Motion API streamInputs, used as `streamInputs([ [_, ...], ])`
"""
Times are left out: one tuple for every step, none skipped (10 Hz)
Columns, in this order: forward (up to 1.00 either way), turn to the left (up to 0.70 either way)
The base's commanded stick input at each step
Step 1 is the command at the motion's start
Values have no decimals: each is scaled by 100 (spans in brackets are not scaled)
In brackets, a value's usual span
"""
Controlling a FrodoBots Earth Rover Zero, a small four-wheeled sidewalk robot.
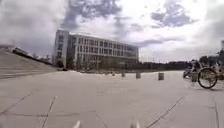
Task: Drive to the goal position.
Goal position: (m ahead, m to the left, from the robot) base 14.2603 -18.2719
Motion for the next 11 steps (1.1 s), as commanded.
streamInputs([
  [100,-20],
  [100,-20],
  [100,-20],
  [100,-20],
  [100,-20],
  [100,-20],
  [100,-20],
  [100,-20],
  [100,-19],
  [100,-19],
  [100,-20],
])
